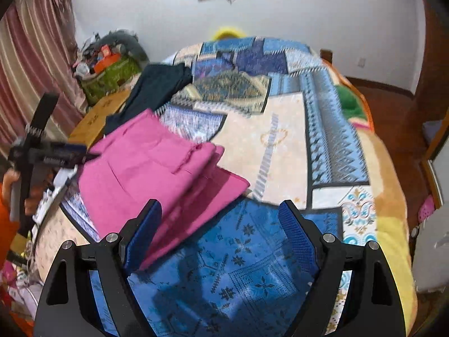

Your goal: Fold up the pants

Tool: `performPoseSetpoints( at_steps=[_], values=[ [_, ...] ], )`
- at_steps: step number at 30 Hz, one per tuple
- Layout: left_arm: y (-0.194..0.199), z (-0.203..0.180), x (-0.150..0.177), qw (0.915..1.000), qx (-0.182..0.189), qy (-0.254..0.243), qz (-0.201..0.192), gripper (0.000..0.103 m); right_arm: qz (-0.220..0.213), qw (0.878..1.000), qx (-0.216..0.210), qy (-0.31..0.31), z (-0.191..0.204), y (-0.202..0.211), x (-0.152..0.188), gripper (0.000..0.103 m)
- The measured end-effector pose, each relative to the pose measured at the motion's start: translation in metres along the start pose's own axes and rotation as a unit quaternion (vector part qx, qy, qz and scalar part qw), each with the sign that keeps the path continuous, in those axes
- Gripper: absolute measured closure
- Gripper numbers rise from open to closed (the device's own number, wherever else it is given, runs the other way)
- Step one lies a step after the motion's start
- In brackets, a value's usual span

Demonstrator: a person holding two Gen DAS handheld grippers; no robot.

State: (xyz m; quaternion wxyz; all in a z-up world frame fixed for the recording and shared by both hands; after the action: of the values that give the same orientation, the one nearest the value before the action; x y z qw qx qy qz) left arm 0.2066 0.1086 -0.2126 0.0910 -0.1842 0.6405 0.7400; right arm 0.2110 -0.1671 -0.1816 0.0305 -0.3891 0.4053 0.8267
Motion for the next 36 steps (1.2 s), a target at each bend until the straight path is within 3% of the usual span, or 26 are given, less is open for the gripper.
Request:
performPoseSetpoints(
  at_steps=[5, 11, 13, 15, 20, 27, 31, 36],
  values=[
    [0.013, -0.009, 0.021, 0.9987, 0.050, 0.014, 0.001, 0.005, -0.020, 1.000, -0.015, 0.000, 0.011, 0.004, -0.008, 0.020],
    [0.029, -0.005, 0.036, 0.9988, 0.011, 0.018, -0.044, 0.007, 0.007, 0.999, -0.042, -0.007, 0.018, -0.028, -0.006, 0.022],
    [0.031, 0.002, 0.042, 0.9983, -0.007, 0.022, -0.053, 0.020, 0.022, 0.998, -0.053, -0.012, 0.017, -0.039, -0.002, 0.042],
    [0.031, 0.012, 0.050, 0.9978, -0.010, 0.031, -0.057, 0.021, 0.042, 0.997, -0.056, -0.014, 0.015, -0.049, 0.003, 0.053],
    [0.031, 0.025, 0.060, 0.9965, -0.046, 0.040, -0.056, 0.023, 0.060, 0.997, -0.055, -0.005, 0.015, -0.055, 0.017, 0.056],
    [0.053, 0.023, 0.038, 0.9949, -0.052, 0.028, -0.082, 0.026, 0.081, 0.995, -0.054, 0.011, 0.019, -0.047, 0.006, 0.056],
    [0.072, 0.005, 0.012, 0.9944, -0.015, 0.004, -0.104, 0.026, 0.066, 0.996, -0.058, 0.031, 0.024, -0.039, -0.008, 0.054],
    [0.065, -0.033, -0.021, 0.9933, 0.032, -0.029, -0.107, 0.026, 0.055, 0.995, -0.068, 0.058, 0.035, -0.051, -0.030, 0.050]
  ],
)
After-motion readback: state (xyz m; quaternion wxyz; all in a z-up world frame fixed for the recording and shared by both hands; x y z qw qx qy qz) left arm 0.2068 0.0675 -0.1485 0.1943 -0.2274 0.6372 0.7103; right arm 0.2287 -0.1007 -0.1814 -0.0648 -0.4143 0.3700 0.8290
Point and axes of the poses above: each gripper's, at about its wrist camera, not at the fingertips, and y roughly against the way its jaws point, z to its left, x to its underside, the point moved 1 cm from there along -y, roughly the way its jaws point, and after that the axes turned 13 degrees about -x, right-handed, at the moved point
